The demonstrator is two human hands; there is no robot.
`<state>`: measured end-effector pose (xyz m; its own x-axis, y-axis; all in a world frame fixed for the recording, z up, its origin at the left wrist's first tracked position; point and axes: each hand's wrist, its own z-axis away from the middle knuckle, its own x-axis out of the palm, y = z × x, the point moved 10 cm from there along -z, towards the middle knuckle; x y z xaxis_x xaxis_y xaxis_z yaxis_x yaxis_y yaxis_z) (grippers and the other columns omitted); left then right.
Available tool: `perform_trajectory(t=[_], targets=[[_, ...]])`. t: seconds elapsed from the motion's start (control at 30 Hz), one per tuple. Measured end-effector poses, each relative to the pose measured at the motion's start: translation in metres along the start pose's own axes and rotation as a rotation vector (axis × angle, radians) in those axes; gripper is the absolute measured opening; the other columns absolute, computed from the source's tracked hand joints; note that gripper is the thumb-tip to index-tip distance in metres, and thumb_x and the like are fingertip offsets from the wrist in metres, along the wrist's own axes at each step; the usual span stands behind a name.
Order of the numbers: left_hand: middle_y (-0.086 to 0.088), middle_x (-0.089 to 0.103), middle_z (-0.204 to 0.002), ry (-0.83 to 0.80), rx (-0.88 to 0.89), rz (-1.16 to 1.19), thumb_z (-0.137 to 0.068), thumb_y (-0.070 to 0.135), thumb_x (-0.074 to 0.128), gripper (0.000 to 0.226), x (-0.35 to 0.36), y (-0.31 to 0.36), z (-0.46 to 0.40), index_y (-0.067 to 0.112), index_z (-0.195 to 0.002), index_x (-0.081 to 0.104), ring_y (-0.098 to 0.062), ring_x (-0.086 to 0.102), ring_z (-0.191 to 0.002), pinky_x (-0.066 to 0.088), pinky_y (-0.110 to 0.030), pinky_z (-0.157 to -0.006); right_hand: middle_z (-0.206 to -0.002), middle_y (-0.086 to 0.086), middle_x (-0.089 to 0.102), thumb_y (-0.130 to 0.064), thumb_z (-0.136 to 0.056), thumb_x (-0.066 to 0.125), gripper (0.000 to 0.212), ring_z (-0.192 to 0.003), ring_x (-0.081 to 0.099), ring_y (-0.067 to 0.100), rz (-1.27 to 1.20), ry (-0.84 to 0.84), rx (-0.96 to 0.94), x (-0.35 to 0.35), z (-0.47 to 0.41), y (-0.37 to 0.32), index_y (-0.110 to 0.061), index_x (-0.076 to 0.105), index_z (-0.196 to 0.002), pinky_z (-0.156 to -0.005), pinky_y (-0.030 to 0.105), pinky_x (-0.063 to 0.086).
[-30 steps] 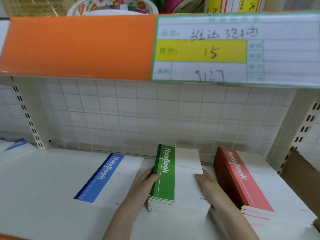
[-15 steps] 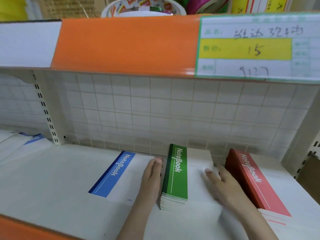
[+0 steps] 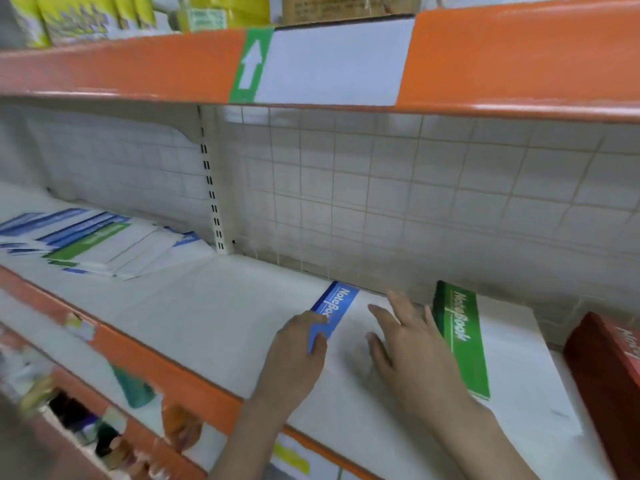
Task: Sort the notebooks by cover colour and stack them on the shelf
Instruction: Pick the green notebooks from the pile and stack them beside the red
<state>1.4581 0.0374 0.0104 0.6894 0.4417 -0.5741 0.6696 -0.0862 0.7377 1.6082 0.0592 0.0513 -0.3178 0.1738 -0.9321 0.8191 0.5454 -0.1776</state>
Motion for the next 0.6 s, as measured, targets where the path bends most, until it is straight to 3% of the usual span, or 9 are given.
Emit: perform_trajectory(t=[0.17,0.3,0.6], targets=[[0.001,0.055,-0.125,0.023,-0.051,-0.372,-0.097,0.023,0.045,0.032,-0.072,-0.052,0.013,0.020,-0.128,0.051,-0.015,0.053,-0.113,0.044,-0.027,-0.093,-0.158,-0.001,0.009,-0.037,-0.099,0.031,0.049,-0.144,0.017,0.014,-0.032,-0.122,-0.084,0.043,-0.015,-0.072,-0.023,0.027,-0.146,-0.118,0.035,0.004],[0.000,0.054,-0.124,0.026,-0.123,-0.612,-0.098,0.027,0.040,0.035,-0.134,-0.084,0.025,0.022,-0.132,0.046,-0.016,0.054,-0.110,0.048,-0.027,-0.085,-0.158,0.002,0.012,-0.035,-0.098,0.034,0.049,-0.144,0.016,0.015,-0.068,-0.204,-0.168,0.069,-0.025,-0.137,-0.021,0.029,-0.145,-0.117,0.038,0.006],[0.000,0.051,-0.128,0.008,-0.201,-0.750,-0.098,0.026,0.038,0.037,-0.238,-0.155,0.073,0.021,-0.135,0.042,-0.018,0.056,-0.106,0.049,-0.029,-0.075,-0.158,0.002,0.015,-0.035,-0.100,0.030,0.050,-0.145,0.012,0.014,-0.125,-0.297,-0.335,0.116,-0.044,-0.285,-0.020,0.025,-0.147,-0.117,0.043,0.005]])
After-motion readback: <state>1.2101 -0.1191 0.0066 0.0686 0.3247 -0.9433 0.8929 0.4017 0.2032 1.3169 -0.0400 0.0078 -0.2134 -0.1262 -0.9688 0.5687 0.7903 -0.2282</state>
